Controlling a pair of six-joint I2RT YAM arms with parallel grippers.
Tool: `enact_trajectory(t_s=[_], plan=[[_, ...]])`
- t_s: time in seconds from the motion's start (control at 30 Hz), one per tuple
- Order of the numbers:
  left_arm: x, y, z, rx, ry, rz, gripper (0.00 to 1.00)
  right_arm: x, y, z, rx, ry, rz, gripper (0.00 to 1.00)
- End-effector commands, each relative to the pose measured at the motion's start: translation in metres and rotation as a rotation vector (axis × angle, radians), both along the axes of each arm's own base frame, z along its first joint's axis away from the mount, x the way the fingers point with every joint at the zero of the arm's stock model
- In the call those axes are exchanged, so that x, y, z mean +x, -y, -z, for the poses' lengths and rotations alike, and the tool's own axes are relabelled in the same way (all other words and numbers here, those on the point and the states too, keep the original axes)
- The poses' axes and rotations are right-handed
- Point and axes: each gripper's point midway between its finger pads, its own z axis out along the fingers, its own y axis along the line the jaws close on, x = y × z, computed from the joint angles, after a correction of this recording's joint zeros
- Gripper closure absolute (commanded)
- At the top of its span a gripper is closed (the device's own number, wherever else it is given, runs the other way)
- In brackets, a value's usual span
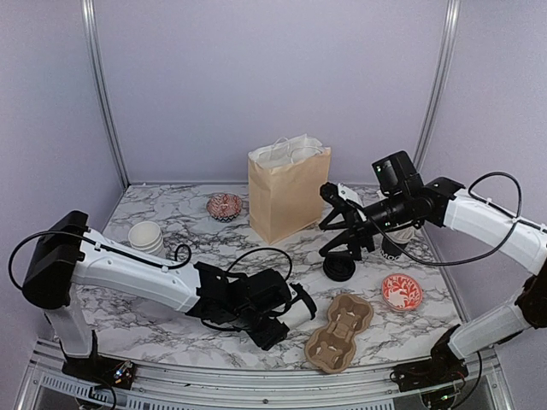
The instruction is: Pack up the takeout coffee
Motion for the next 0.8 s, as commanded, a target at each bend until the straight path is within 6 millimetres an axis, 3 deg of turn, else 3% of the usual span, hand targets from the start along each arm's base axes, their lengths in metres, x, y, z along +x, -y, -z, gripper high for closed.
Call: enact_trajectory(t_s=[0.0, 0.13, 0.23, 0.3, 0.5, 0.77], plan=[[0.016, 0.001, -0.053, -0.173, 0.152, 0.042, 0.38, 0.003, -0.004, -0.034, 0.068, -0.041, -0.010, 0.19], [0.020, 0.001, -0.106, -0.391, 0.276, 0.063, 0.38, -0.004, -0.006, -0.048, 0.160, -0.165, -0.090, 0.15], [0.023, -0.004, -0.132, -0.499, 0.353, 0.058, 0.38, -0.014, -0.010, -0.047, 0.204, -0.264, -0.145, 0.06], [0.026, -0.004, -0.138, -0.512, 0.379, 0.059, 0.38, -0.018, -0.012, -0.048, 0.222, -0.307, -0.173, 0.02], [0.027, 0.003, -0.144, -0.527, 0.395, 0.076, 0.37, -0.017, -0.016, -0.046, 0.224, -0.349, -0.183, 0.01], [0.026, 0.010, -0.142, -0.531, 0.379, 0.094, 0.37, -0.039, -0.027, -0.037, 0.182, -0.347, -0.253, 0.01]])
